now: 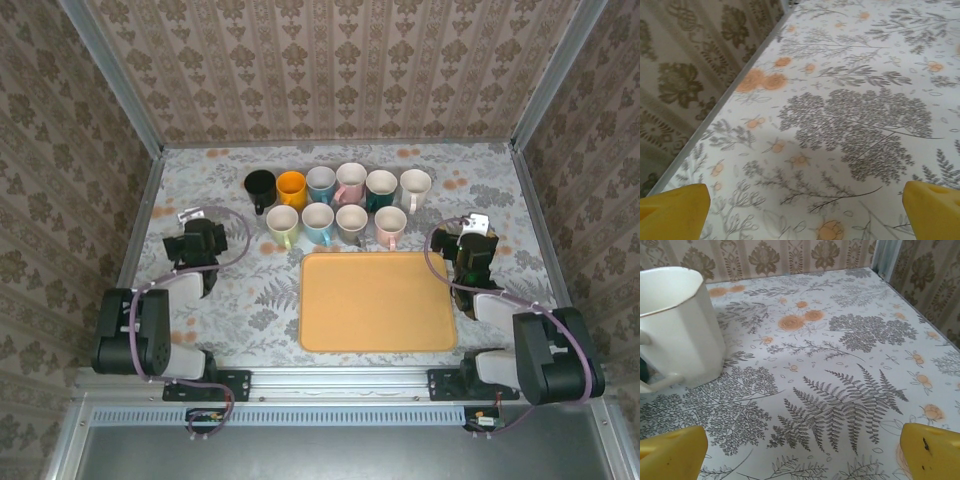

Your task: Turn the mug right side up

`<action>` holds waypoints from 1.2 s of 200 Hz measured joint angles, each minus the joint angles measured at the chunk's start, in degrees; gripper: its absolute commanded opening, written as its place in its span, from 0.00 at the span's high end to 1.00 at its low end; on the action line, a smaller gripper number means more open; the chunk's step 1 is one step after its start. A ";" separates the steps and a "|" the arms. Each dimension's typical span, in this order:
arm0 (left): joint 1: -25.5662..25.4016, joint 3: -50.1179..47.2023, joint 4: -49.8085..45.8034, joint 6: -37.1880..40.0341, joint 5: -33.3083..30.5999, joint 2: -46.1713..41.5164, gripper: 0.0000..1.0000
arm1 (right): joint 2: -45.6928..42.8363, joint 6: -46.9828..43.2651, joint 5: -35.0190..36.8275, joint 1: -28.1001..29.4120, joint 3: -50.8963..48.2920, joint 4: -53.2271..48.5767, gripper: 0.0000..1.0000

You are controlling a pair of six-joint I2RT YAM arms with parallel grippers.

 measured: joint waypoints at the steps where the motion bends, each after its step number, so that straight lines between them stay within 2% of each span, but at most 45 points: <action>1: 0.00 0.04 0.11 0.15 0.09 0.07 0.00 | 0.02 -0.02 -0.11 -0.02 0.00 0.09 0.00; 33: 0.13 -2.14 10.71 4.33 4.46 3.56 0.00 | 3.63 -2.84 -6.43 -0.17 -0.11 6.99 0.00; 55: 1.38 -4.96 17.00 5.46 8.35 6.47 0.00 | 13.81 -4.24 -8.59 -0.17 -1.33 19.34 0.00; 88: 2.69 -5.90 19.91 5.84 11.78 7.54 0.00 | 15.91 -4.17 -8.46 -0.74 2.73 12.52 0.00; 115: 3.17 -5.90 21.31 5.88 13.09 7.54 0.00 | 15.87 -3.78 -8.46 -1.14 6.12 12.48 0.00; 240: 3.15 -5.90 22.38 5.92 14.32 7.54 0.00 | 15.87 -4.50 -7.58 0.28 5.92 10.82 0.00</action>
